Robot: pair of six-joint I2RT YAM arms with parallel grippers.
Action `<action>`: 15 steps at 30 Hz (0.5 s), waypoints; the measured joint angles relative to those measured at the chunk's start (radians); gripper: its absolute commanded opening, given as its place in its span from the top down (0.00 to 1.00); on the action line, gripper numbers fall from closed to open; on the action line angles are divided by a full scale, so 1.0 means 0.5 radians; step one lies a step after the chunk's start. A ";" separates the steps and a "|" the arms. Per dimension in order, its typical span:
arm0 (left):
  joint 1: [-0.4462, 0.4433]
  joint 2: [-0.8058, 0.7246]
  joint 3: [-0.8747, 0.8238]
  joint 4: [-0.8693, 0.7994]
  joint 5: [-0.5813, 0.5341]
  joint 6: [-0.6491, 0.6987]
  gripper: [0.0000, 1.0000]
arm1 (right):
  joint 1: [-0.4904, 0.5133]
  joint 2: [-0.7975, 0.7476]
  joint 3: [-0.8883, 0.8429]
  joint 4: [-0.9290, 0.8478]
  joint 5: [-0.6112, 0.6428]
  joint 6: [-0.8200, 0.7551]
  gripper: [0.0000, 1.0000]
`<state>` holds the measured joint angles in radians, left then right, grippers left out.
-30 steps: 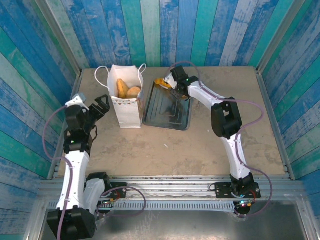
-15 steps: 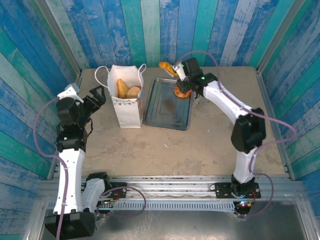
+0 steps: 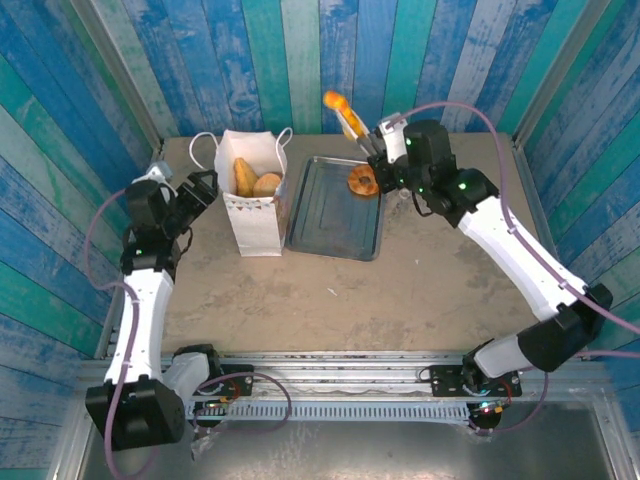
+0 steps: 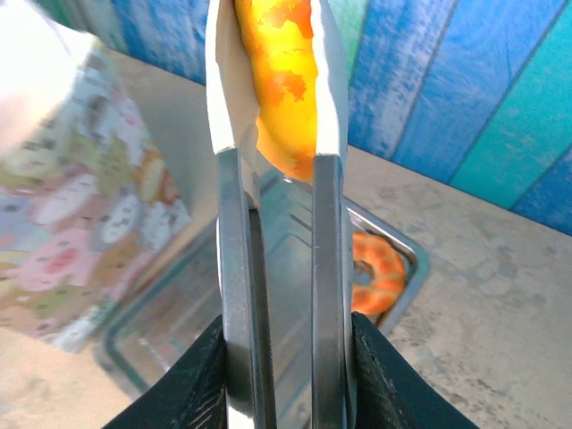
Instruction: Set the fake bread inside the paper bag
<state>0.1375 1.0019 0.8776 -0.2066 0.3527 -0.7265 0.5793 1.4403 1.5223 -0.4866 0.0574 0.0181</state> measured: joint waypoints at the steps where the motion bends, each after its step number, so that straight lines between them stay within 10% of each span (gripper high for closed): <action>1: 0.000 0.030 0.001 0.030 0.015 -0.011 0.18 | 0.040 -0.037 0.001 -0.008 -0.008 0.013 0.70; 15: 0.000 0.323 0.045 0.360 0.219 -0.123 0.45 | 0.565 -0.052 0.278 -0.039 -0.231 0.143 0.70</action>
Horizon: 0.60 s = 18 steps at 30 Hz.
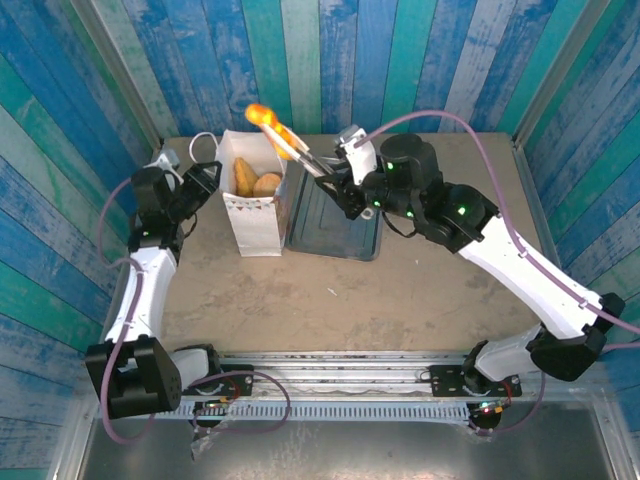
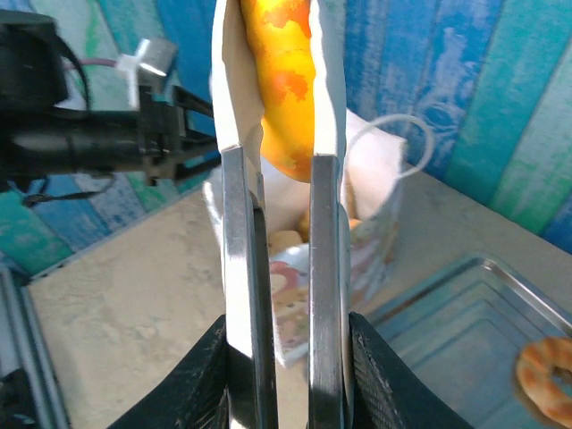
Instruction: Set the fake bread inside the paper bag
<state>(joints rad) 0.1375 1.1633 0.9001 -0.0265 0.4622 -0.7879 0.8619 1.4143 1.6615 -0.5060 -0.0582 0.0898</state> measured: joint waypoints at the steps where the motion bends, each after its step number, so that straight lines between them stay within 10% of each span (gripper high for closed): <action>1: 0.000 0.009 0.000 0.016 0.011 -0.004 0.47 | 0.009 0.024 0.022 0.004 -0.016 0.011 0.70; 18: 0.000 0.065 0.000 0.130 0.082 -0.039 0.68 | 0.097 0.649 0.451 -0.201 0.053 0.073 0.69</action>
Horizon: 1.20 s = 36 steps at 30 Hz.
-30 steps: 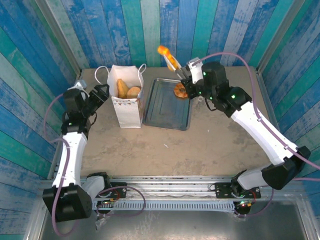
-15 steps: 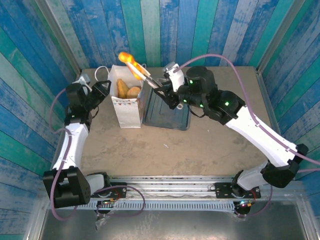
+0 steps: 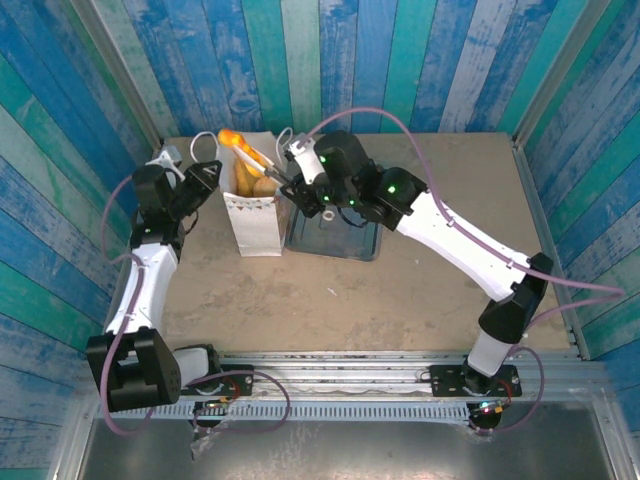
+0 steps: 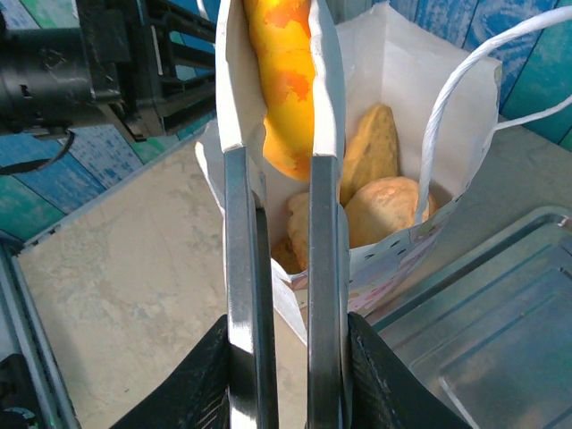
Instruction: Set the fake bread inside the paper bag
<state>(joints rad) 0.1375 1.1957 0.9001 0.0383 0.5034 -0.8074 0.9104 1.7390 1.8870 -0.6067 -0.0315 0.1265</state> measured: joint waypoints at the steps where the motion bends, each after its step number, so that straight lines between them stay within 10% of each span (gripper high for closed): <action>1: 0.000 0.004 0.000 0.001 0.004 0.000 0.69 | 0.002 0.030 0.033 -0.019 0.020 -0.005 0.69; 36: 0.000 0.012 -0.003 0.017 0.056 -0.002 0.79 | 0.035 0.483 0.583 -0.533 0.421 -0.176 0.43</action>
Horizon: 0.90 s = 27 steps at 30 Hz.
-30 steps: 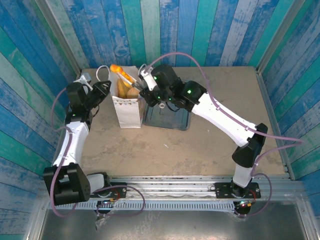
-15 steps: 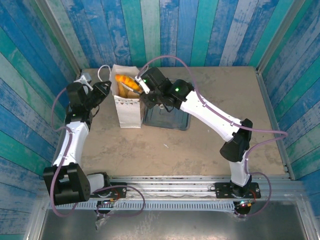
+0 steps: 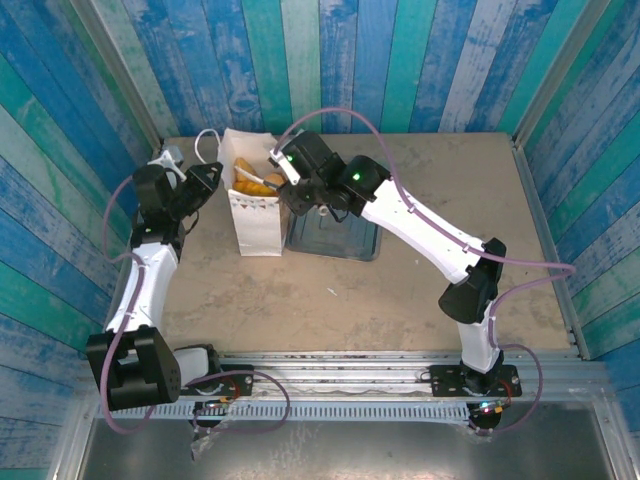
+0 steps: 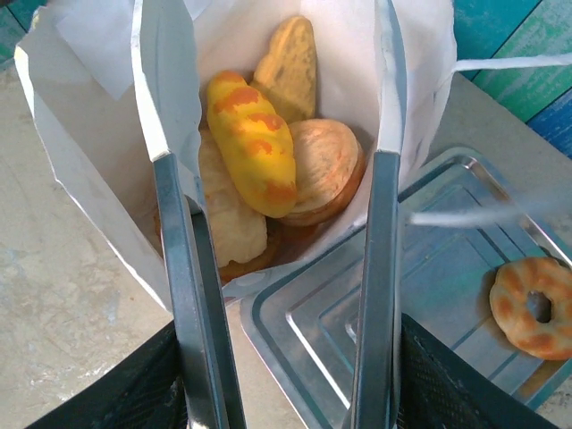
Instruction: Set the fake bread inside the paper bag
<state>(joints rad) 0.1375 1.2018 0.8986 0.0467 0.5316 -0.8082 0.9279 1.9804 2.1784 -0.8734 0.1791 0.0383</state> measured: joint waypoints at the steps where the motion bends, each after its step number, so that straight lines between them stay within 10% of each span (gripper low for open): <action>1: 0.000 -0.001 -0.001 0.001 0.002 0.000 0.79 | 0.000 0.000 0.005 0.000 -0.001 0.000 0.43; 10: 0.000 -0.001 0.000 0.003 0.005 0.003 0.75 | 0.000 -0.002 0.027 0.003 -0.008 -0.002 0.43; 27: 0.000 -0.228 0.011 -0.294 -0.217 0.239 0.30 | 0.001 -0.444 -0.056 0.076 -0.036 -0.012 0.42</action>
<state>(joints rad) 0.1375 1.0878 0.9043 -0.1005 0.4232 -0.6888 0.9283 1.7584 2.1506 -0.8356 0.1612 0.0322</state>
